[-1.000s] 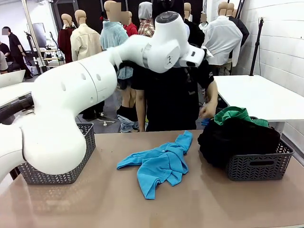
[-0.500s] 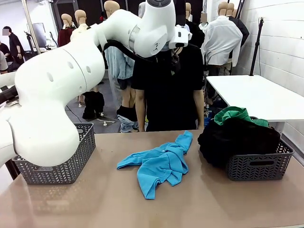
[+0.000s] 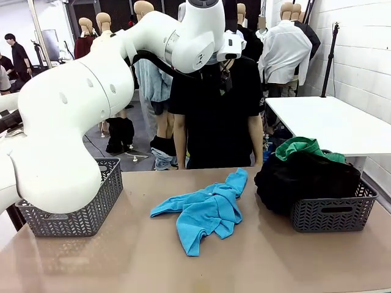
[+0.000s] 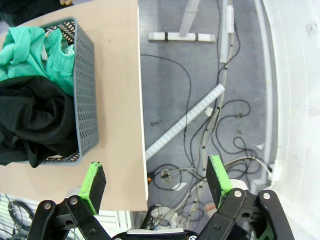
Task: Sort the tops and bottoms.
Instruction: Lift clothes from the center of the table with your right hand.
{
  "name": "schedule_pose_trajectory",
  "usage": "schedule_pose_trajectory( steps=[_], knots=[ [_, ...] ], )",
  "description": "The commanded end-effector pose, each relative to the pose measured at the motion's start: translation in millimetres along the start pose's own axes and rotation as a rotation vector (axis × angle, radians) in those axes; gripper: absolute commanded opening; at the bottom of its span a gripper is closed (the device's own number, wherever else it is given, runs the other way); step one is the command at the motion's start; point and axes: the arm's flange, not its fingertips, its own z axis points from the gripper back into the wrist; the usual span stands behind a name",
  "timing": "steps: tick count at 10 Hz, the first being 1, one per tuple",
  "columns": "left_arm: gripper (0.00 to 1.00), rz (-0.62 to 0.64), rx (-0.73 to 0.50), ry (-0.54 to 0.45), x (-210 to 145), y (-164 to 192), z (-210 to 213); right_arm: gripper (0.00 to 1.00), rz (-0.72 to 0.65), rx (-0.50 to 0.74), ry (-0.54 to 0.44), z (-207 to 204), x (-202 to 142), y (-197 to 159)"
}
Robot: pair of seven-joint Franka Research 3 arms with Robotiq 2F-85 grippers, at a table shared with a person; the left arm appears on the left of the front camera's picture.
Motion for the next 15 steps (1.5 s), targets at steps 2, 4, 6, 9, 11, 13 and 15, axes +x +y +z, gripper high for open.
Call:
schedule_pose_trajectory(
  steps=[2,4,6,9,11,13,15],
  knots=[
    [1.00,0.000,0.000,0.000,0.0,0.0,0.0,1.00,0.009,-0.008,0.007,-0.7,-1.6,0.8],
    [1.00,0.167,0.152,0.115,-71.4,43.7,14.5,1.00,0.009,-0.008,0.007,-0.7,-1.6,0.8],
    [1.00,0.359,0.183,0.151,-178.4,95.2,57.4,1.00,0.000,0.000,0.000,0.0,0.0,0.0],
    [1.00,0.667,0.203,0.180,-353.1,105.1,110.3,1.00,0.000,0.000,0.000,0.0,0.0,0.0],
    [1.00,0.804,0.088,0.197,-453.8,73.4,103.7,1.00,0.000,0.000,0.000,0.0,0.0,0.0],
    [1.00,0.797,-0.044,0.393,-519.4,39.3,85.2,1.00,0.000,0.000,0.000,0.0,0.0,0.0],
    [1.00,0.813,0.024,0.340,-180.3,201.8,47.0,1.00,0.000,0.000,0.000,0.0,0.0,0.0]
  ],
)
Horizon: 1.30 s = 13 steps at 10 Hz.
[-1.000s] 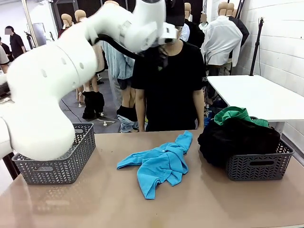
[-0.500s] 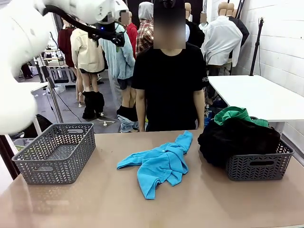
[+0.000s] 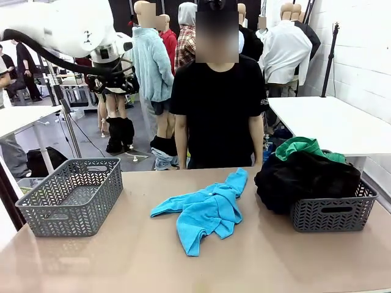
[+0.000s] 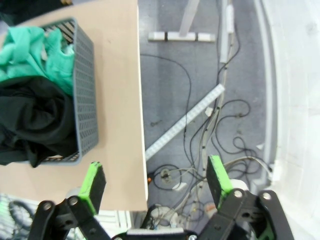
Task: Sort the tops and bottoms.
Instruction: Lift clothes from the center of the table with your right hand.
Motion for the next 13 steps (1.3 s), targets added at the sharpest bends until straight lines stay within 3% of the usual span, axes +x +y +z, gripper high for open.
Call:
schedule_pose_trajectory(
  steps=[1,5,6,8,11,13],
  knots=[
    [1.00,0.010,0.000,-0.049,38.4,-19.7,16.8,1.00,0.001,0.001,0.001,-0.6,-0.1,0.6],
    [1.00,-0.005,-0.028,-0.049,27.2,-18.4,16.5,1.00,0.001,0.001,0.001,-0.6,-0.1,0.6],
    [1.00,-0.010,-0.029,-0.019,33.7,14.9,28.6,1.00,0.001,0.001,0.001,-0.6,-0.1,0.6],
    [1.00,0.096,-0.030,-0.035,14.1,95.4,35.9,1.00,0.001,0.001,0.001,-0.6,-0.1,0.6],
    [1.00,0.197,-0.038,0.110,-36.3,214.5,2.1,1.00,0.001,0.001,0.001,-0.6,-0.1,0.6],
    [1.00,0.252,-0.060,0.222,-75.8,269.3,-17.6,1.00,0.001,0.001,0.001,-0.6,-0.1,0.6]
  ],
)
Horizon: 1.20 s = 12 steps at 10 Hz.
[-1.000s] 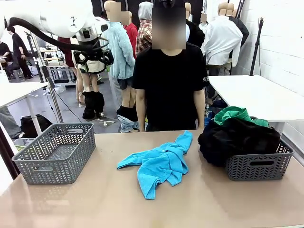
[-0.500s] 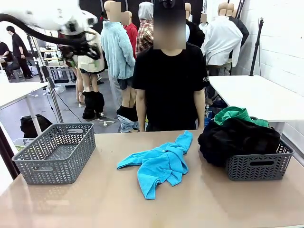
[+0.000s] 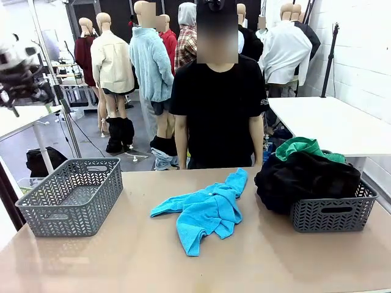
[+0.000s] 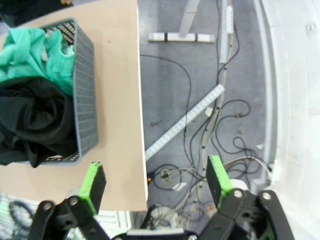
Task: Sort the tops and bottoms.
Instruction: Lift clothes from the center of the table with your right hand.
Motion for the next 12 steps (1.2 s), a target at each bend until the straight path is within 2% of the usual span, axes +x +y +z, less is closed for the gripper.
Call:
schedule_pose_trajectory(
  steps=[1,2,4,5,6,9,11,12],
  knots=[
    [1.00,0.014,-0.045,0.096,-25.7,26.9,-15.7,1.00,0.002,0.001,0.001,-0.6,0.0,1.2],
    [1.00,-0.019,-0.041,0.133,-38.6,48.2,-26.6,1.00,0.002,0.001,0.001,-0.6,0.0,1.2],
    [1.00,0.026,-0.120,0.206,-43.4,91.3,-46.0,1.00,0.002,0.001,0.001,-0.6,0.0,1.2],
    [1.00,-0.031,-0.126,0.253,-56.1,99.9,-55.7,1.00,0.002,0.001,0.001,-0.6,0.0,1.2],
    [1.00,-0.105,-0.011,0.257,-71.1,109.0,-63.1,1.00,0.002,0.001,0.001,-0.6,0.0,1.2],
    [1.00,-0.248,0.126,0.262,-87.1,120.9,-65.2,1.00,0.002,0.001,0.001,-0.6,0.0,1.2],
    [1.00,-0.288,0.167,0.241,-87.5,131.3,-58.3,1.00,0.002,0.001,0.001,-0.6,0.0,1.2],
    [1.00,-0.226,0.118,0.297,-79.6,123.8,-65.3,1.00,0.002,0.001,0.001,-0.6,0.0,1.2]
  ],
)
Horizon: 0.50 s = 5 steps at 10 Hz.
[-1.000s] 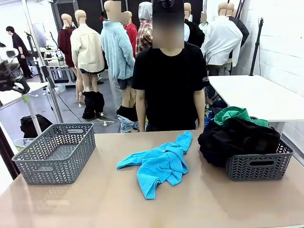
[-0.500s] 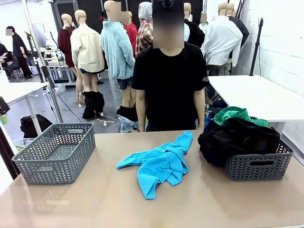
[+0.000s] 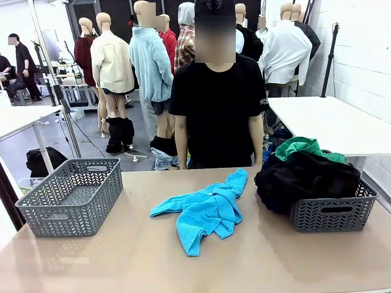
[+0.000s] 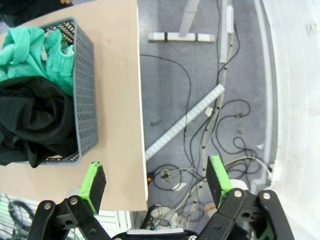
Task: Sort the tops and bottoms.
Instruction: Lift clothes from the center of the table with your right hand.
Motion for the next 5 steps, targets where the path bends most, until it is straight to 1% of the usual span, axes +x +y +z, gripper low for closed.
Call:
schedule_pose_trajectory(
  steps=[1,5],
  knots=[
    [1.00,0.022,-0.035,0.013,3.3,-3.0,-5.6,1.00,0.001,0.001,0.001,-0.6,-0.2,0.9],
    [1.00,0.022,-0.035,0.013,3.3,-3.0,-5.6,1.00,0.000,0.000,0.000,0.0,0.0,0.0]
  ],
)
